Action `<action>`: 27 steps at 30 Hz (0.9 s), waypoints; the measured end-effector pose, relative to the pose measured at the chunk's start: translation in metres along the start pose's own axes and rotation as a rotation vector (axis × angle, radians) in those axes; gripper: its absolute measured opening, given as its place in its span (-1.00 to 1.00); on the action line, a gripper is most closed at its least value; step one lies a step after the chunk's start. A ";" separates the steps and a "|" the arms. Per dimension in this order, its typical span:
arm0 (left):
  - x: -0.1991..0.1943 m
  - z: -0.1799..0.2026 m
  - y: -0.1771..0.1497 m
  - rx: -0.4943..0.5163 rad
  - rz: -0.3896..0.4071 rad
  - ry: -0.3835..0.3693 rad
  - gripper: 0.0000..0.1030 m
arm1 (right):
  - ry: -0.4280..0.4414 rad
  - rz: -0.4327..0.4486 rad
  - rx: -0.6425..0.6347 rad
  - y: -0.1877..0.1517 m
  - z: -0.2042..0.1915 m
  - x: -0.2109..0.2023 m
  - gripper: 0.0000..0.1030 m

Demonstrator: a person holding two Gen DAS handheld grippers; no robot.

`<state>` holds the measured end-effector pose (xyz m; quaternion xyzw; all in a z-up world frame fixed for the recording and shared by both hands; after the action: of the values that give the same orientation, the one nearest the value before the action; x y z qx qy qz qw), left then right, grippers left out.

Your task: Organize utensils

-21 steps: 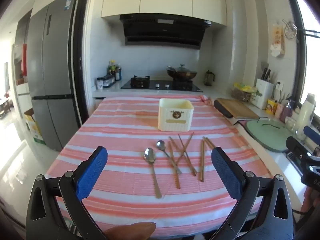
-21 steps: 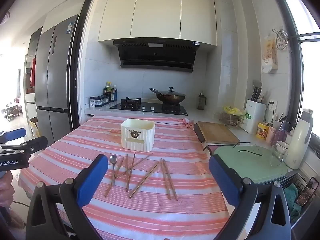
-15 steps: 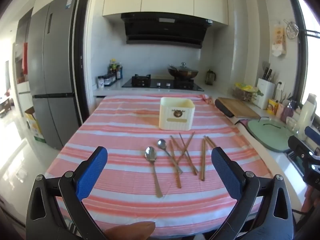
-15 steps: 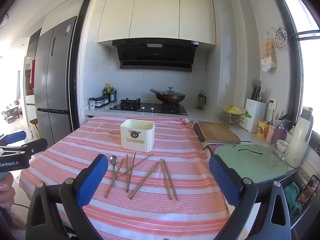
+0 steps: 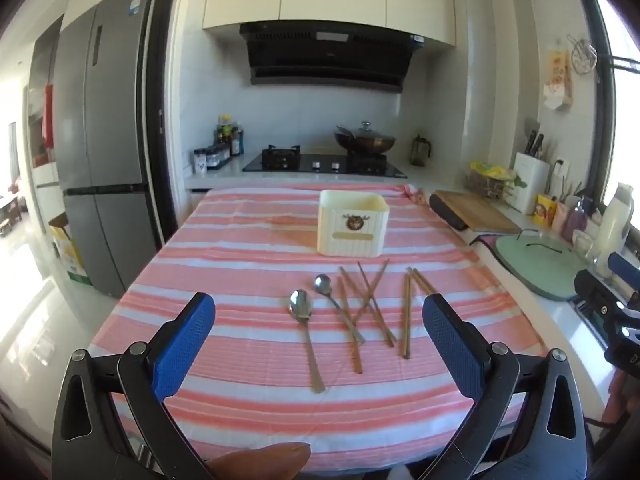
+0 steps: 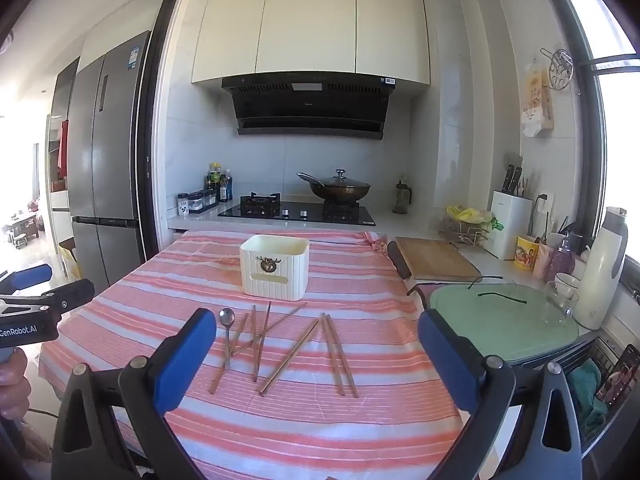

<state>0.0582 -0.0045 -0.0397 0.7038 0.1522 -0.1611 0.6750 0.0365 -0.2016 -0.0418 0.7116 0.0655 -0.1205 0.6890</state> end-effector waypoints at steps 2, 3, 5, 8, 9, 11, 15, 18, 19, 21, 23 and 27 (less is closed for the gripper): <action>0.000 0.001 0.000 0.001 0.000 0.001 0.99 | 0.000 0.001 0.001 0.000 0.000 0.000 0.99; 0.000 0.000 0.000 0.000 -0.001 0.001 0.99 | -0.002 0.003 0.001 0.000 0.000 0.000 0.99; 0.001 0.000 -0.001 0.000 -0.001 0.000 0.99 | -0.003 0.008 0.003 0.001 0.001 -0.001 0.99; 0.001 -0.001 0.000 -0.001 -0.003 0.000 0.99 | -0.003 0.009 0.005 0.001 0.001 -0.001 0.99; 0.001 -0.001 0.000 0.000 -0.004 -0.001 0.99 | -0.002 0.009 0.005 0.001 0.001 -0.001 0.99; 0.001 -0.002 -0.001 -0.001 -0.007 0.000 0.99 | -0.003 0.007 0.005 0.002 0.002 -0.001 0.99; 0.004 -0.001 -0.002 0.001 -0.011 0.002 0.99 | -0.005 0.000 0.010 0.001 0.003 0.001 0.99; 0.006 -0.002 -0.004 0.000 -0.016 0.004 0.99 | -0.007 -0.006 0.014 0.002 0.004 0.003 0.99; 0.007 -0.002 -0.004 -0.001 -0.017 0.004 0.99 | -0.008 -0.006 0.015 0.002 0.005 0.003 0.99; 0.008 -0.003 -0.004 -0.003 -0.019 0.005 0.99 | -0.008 -0.006 0.014 0.002 0.005 0.003 0.99; 0.007 -0.003 -0.003 -0.002 -0.019 0.005 0.99 | -0.008 -0.007 0.015 0.002 0.006 0.003 0.99; 0.008 -0.005 -0.003 -0.001 -0.021 0.005 0.99 | -0.007 -0.010 0.015 0.001 0.006 0.004 0.99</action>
<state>0.0646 0.0007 -0.0459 0.7022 0.1613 -0.1662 0.6733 0.0397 -0.2079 -0.0423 0.7161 0.0657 -0.1266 0.6832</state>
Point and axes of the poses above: each gripper's, at about its wrist camera, not at the fingertips, and x roughly the way its jaws point, z to its right, y to its top, the point moved 6 cm from there along x, roughly the way its jaws point, and after that the axes turned 6 degrees about x, right-handed, at the moved point
